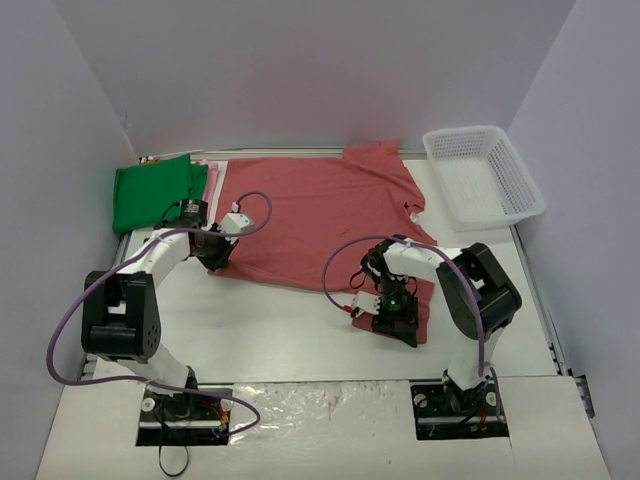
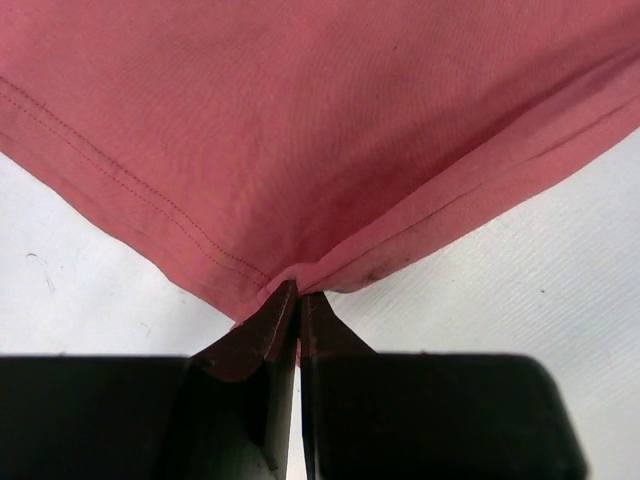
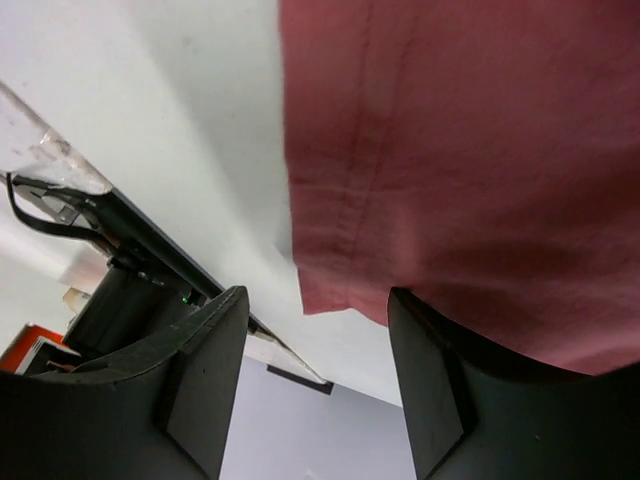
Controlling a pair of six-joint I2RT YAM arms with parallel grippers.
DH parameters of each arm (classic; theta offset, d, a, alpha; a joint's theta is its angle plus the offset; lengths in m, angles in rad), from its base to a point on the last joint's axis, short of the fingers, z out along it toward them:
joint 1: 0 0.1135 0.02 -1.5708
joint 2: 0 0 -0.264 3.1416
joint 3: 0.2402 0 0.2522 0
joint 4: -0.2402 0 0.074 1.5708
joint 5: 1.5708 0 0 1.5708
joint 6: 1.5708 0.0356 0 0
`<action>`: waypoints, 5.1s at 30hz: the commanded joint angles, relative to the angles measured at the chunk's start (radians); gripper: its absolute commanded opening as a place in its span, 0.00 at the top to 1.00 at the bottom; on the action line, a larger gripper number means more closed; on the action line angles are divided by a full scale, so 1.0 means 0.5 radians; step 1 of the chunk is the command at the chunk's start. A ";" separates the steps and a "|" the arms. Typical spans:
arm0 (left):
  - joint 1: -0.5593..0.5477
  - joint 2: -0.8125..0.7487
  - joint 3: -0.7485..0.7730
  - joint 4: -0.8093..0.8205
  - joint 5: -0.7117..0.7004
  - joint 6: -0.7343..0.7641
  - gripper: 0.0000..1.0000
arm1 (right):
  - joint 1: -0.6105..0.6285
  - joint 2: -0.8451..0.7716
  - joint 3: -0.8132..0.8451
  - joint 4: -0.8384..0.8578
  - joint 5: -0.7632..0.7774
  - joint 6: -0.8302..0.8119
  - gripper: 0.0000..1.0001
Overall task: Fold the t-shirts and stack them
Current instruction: Grap the side of the flattened tshirt closest away from the robot with both arms, then fold the flattened tshirt in 1/3 of the way
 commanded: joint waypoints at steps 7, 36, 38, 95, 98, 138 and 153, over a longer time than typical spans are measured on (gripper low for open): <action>0.013 -0.047 -0.021 0.030 0.003 0.009 0.98 | 0.066 0.160 0.133 0.262 0.124 0.263 0.48; -0.006 -0.510 -0.162 -0.208 0.064 0.159 0.98 | 0.024 -0.030 0.329 0.068 0.107 0.350 1.00; -0.052 -0.642 -0.183 -0.273 0.037 0.220 0.98 | -0.084 -0.110 0.427 -0.098 0.076 0.280 1.00; -0.064 -0.548 0.034 -0.329 -0.273 0.306 0.98 | -0.517 0.488 2.209 -0.424 0.340 0.230 1.00; -0.046 -0.425 0.080 -0.319 -0.279 0.334 0.98 | -0.517 0.668 2.360 -0.424 0.364 0.221 1.00; 0.077 -0.135 0.387 -0.160 -0.724 -0.037 0.60 | -0.559 1.145 2.637 0.591 0.668 0.512 0.31; 0.132 -0.765 0.197 -0.423 -0.574 -0.271 0.49 | -0.560 0.513 1.688 0.509 0.015 0.454 0.69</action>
